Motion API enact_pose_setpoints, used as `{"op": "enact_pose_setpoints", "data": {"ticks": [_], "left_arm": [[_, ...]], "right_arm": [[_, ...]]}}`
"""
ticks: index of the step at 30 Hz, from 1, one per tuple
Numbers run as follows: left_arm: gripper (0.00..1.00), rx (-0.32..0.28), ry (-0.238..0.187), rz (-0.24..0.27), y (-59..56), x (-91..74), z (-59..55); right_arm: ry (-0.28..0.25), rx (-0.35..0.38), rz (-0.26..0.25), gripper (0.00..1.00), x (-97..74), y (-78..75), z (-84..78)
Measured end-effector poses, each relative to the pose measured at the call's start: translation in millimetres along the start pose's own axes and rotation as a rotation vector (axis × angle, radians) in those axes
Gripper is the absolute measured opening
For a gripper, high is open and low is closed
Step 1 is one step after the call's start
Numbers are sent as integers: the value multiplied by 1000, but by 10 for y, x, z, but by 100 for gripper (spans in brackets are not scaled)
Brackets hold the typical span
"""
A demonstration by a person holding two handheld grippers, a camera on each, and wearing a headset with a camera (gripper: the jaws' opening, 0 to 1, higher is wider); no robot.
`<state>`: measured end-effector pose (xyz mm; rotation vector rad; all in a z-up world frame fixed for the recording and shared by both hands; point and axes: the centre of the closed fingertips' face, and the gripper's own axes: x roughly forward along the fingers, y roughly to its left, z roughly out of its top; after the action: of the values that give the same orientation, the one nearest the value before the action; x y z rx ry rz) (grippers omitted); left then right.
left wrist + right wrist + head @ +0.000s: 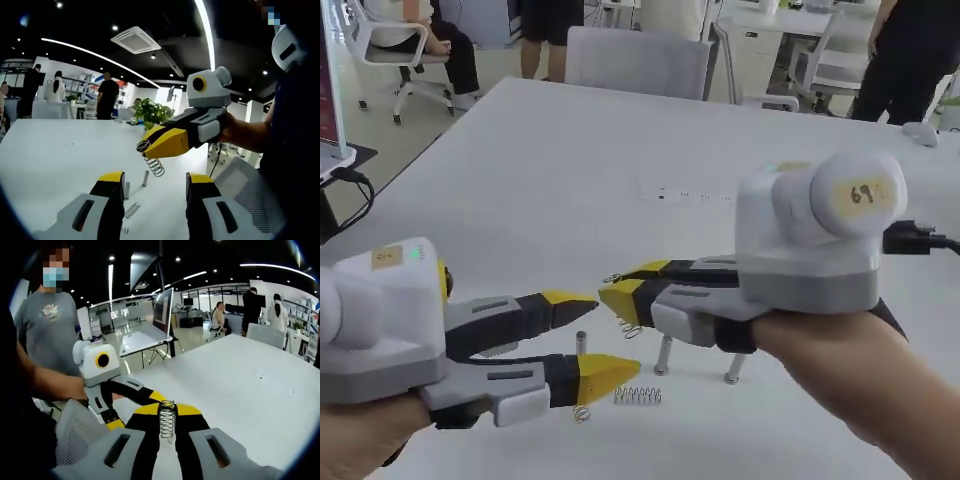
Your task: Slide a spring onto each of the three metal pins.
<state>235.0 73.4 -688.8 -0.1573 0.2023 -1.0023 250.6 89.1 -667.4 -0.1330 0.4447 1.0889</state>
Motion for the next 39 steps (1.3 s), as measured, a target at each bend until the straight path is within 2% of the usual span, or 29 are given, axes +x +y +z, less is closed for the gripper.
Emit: {"op": "enact_pose_setpoints", "data": {"ticks": [7, 13, 29, 39], "left_arm": [[28, -17, -21, -14, -10, -21, 59], [22, -15, -37, -20, -32, -8, 113], [5, 45, -17, -18, -35, 27, 89], [4, 73, -2, -14, -24, 28, 65]], "right_arm": [[-42, 12, 25, 8, 3, 82, 101], [-63, 14, 43, 8, 19, 145, 137], [-76, -5, 47, 8, 19, 169, 137], [-67, 0, 46, 8, -3, 156, 114]]}}
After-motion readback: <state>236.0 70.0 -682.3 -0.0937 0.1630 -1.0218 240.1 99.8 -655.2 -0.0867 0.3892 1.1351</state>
